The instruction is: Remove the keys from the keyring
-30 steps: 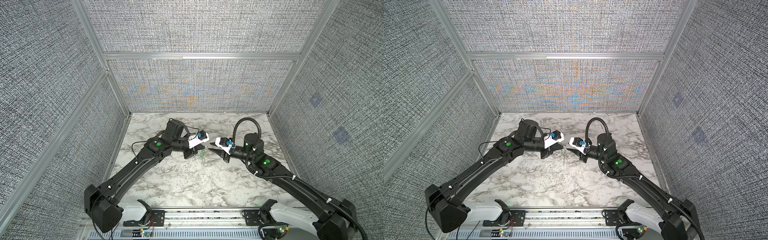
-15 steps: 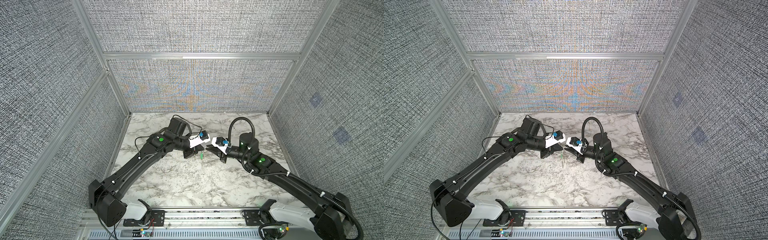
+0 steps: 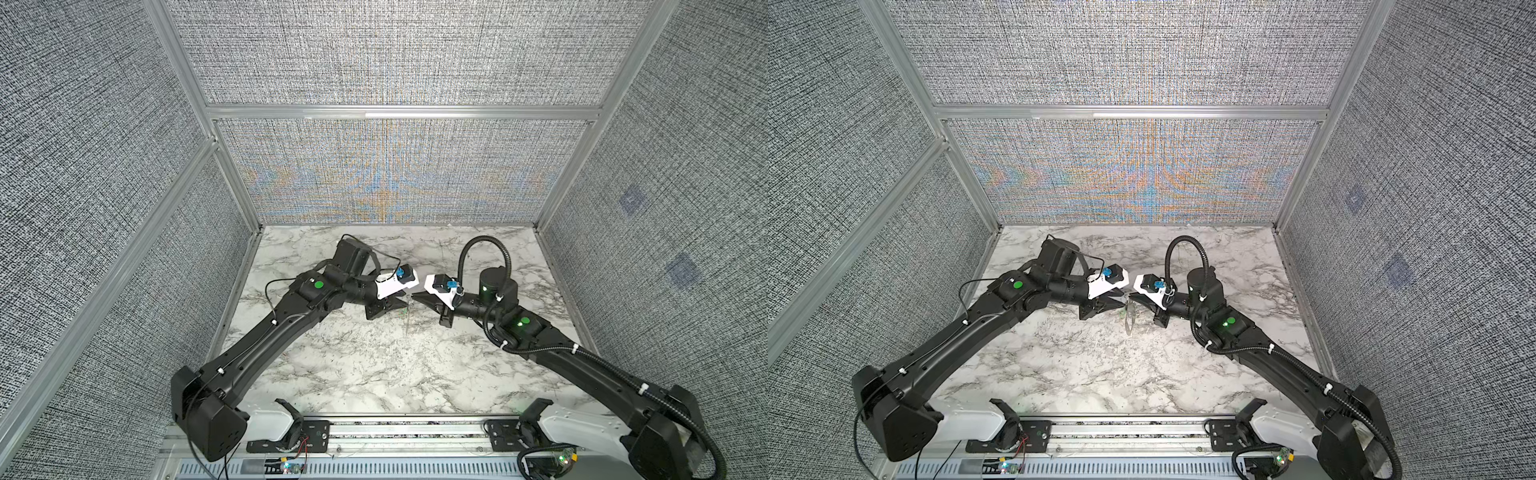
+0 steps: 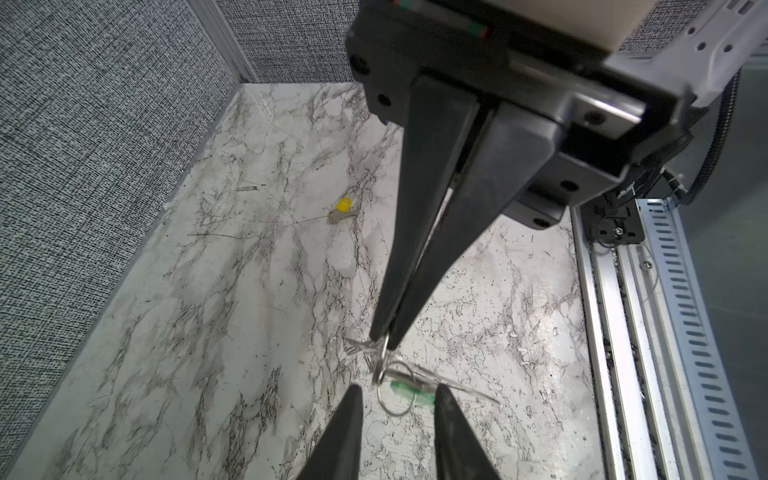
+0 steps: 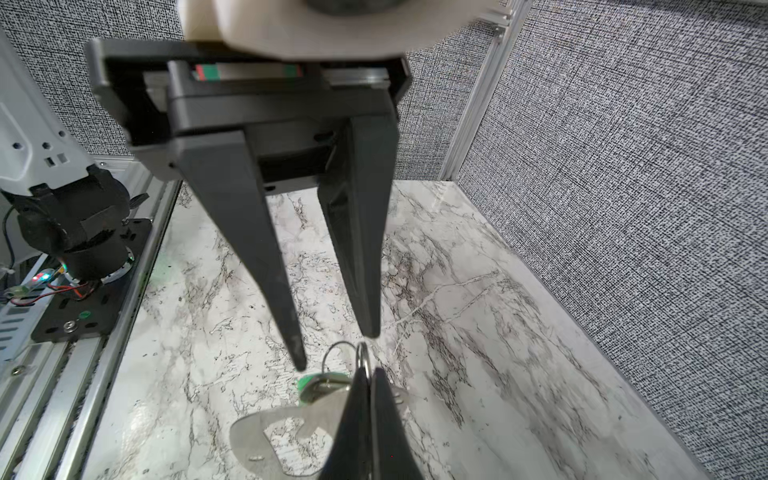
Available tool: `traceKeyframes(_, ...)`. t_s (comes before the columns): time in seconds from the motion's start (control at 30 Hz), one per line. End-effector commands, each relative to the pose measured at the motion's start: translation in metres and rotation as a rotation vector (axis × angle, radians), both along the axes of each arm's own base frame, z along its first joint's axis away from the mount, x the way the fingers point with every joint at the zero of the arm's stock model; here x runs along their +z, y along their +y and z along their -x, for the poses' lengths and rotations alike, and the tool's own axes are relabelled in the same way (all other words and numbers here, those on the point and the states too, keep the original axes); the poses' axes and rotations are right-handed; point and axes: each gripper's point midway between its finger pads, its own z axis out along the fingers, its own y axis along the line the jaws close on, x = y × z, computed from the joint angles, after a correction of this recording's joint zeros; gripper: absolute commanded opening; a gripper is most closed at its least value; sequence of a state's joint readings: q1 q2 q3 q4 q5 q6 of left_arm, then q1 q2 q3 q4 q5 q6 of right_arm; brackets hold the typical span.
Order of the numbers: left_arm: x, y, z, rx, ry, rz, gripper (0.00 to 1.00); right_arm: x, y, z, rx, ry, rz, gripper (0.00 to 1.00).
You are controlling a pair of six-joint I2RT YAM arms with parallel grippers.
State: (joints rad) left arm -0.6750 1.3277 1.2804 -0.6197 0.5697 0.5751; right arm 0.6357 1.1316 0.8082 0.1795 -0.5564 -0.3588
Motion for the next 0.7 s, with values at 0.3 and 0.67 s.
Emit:
traceKeyframes(0.3, 0.037, -0.005, 0.004, -0.006, -0.002, 0.337, 0.33, 0.020, -0.001, 0.010, 0.025, -0.055, -0.143, 0.00)
traceKeyframes(0.67, 0.028, -0.009, 0.010, -0.030, 0.056, 0.380, 0.26, 0.029, -0.005, 0.017, 0.036, -0.104, -0.208, 0.00)
